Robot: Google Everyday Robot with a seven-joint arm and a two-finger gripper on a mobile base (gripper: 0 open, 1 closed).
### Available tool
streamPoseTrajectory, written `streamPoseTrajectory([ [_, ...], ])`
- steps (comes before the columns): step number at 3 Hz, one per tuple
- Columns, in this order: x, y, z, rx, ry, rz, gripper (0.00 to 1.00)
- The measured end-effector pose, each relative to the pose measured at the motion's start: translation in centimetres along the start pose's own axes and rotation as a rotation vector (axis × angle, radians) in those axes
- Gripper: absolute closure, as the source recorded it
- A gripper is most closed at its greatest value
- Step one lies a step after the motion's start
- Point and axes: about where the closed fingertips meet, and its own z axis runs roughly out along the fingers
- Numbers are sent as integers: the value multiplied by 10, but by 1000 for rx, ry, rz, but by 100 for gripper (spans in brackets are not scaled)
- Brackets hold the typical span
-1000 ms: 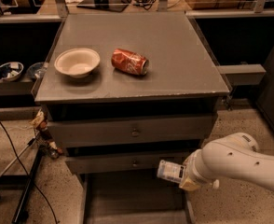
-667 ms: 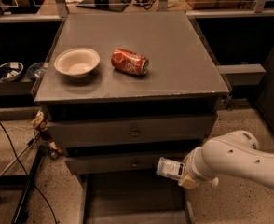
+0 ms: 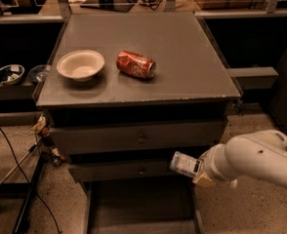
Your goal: Pick blue plastic bottle from bottom drawer and place on counter
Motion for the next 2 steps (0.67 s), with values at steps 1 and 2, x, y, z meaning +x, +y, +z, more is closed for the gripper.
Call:
streamPoseTrajectory([
  [1,7,-11,-24,50,-12,31,100],
  [2,7,-11,-25,51,-12,32,100],
])
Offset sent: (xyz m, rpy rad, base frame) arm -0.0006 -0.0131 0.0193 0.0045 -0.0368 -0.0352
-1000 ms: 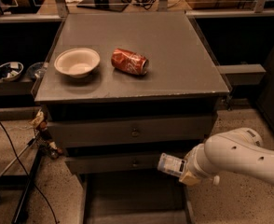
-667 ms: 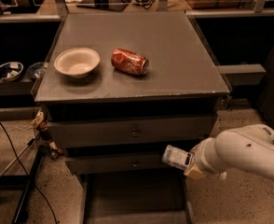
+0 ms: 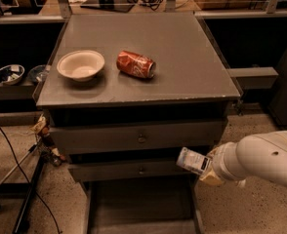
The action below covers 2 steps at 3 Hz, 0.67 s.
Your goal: Pick blue plastic bottle from bottom drawer and place on counter
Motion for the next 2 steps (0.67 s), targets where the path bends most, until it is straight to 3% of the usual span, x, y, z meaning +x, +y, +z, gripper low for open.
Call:
streamPoseTrajectory([
  [1,0,-7,-1,32,24,18,100],
  [2,9,-24,-9,115,98,59,100],
])
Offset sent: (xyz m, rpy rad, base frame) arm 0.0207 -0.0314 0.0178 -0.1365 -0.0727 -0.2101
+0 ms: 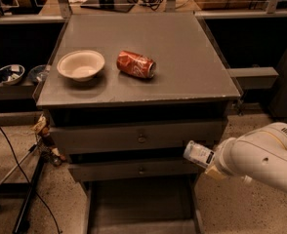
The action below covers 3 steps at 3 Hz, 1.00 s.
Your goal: Pick blue plastic bottle from bottom drawer and place on counter
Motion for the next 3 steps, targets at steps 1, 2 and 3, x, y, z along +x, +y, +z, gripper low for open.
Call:
streamPoseTrajectory([
  [1,7,-8,-2,35,48,51,100],
  [2,6,-12,-3,31,37,104,100],
  [3,8,-30,-19,30,-11,135,100],
])
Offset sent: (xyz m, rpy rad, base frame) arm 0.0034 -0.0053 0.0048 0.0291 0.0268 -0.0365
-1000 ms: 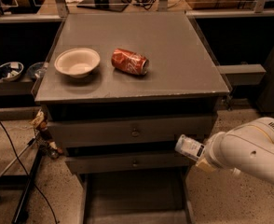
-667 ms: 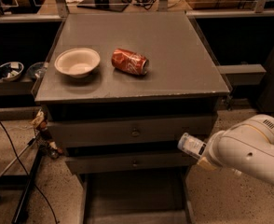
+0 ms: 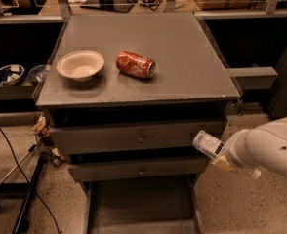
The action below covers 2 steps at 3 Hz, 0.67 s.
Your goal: Pick blue plastic bottle from bottom drawer and place on counter
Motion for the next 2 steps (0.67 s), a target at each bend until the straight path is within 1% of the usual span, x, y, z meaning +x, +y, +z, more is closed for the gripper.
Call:
streamPoseTrajectory([
  [1,2,-24,-23,15,-46,10,100],
  [2,10,-44,-51,41,-77,19,100],
])
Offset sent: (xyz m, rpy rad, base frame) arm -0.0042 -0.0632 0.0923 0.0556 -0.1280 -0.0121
